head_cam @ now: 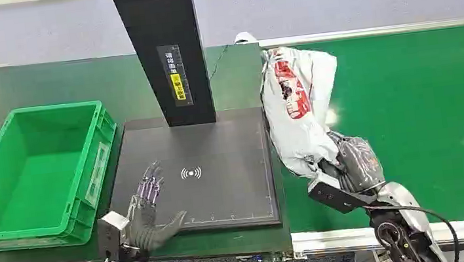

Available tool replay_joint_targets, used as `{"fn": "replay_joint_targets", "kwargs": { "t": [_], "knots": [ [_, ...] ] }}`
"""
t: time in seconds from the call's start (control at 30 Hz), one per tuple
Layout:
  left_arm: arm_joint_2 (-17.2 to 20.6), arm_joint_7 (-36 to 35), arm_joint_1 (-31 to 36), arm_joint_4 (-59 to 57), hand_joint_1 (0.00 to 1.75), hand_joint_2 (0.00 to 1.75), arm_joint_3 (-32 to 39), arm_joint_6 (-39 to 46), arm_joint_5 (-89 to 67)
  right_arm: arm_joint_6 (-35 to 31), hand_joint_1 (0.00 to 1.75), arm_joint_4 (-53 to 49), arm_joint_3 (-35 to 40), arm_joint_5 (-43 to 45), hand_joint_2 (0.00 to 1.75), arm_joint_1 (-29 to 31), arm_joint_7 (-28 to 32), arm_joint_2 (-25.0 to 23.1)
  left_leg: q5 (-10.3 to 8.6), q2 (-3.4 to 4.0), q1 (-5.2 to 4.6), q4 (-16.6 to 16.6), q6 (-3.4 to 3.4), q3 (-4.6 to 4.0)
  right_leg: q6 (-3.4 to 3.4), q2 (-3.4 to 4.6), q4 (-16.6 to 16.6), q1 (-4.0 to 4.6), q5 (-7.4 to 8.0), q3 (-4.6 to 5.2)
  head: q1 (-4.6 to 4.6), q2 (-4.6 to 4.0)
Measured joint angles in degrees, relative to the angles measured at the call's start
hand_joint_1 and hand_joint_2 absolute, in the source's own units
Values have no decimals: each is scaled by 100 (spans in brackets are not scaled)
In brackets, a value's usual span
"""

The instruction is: Moved the parcel from conveyor to table for the left to box.

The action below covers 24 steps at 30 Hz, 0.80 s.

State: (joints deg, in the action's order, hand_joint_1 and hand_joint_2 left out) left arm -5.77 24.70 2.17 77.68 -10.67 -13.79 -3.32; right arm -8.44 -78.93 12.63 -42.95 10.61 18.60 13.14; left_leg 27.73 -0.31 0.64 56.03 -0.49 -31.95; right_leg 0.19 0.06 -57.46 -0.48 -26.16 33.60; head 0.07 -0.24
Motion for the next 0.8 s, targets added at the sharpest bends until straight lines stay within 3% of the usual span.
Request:
{"fn": "replay_joint_targets", "kwargs": {
  "t": [0.2,0.47,0.63,0.8],
  "knots": [
    [-4,280,210,-153,0,175,-20,55,61,1439,175,64,711,-464,175,67,280,44,-1,1,0,0,0,-4,0,1,0,0,1,-1,4,0],
    [-11,306,410,-291,0,175,-92,186,195,1801,175,978,1946,-325,175,775,529,127,-3,3,0,1,0,-5,0,1,-1,0,2,0,7,0],
    [-20,308,654,-417,0,175,-297,310,304,2041,175,2085,3149,72,175,1556,651,-152,-2,5,1,1,-1,11,-1,6,-1,1,2,-5,2,0],
    [-22,310,731,-490,0,175,-435,350,345,2030,175,2647,3714,131,175,1982,592,-376,12,64,4,-2,-11,47,-2,65,-1,5,2,-22,4,0]
  ]
}}
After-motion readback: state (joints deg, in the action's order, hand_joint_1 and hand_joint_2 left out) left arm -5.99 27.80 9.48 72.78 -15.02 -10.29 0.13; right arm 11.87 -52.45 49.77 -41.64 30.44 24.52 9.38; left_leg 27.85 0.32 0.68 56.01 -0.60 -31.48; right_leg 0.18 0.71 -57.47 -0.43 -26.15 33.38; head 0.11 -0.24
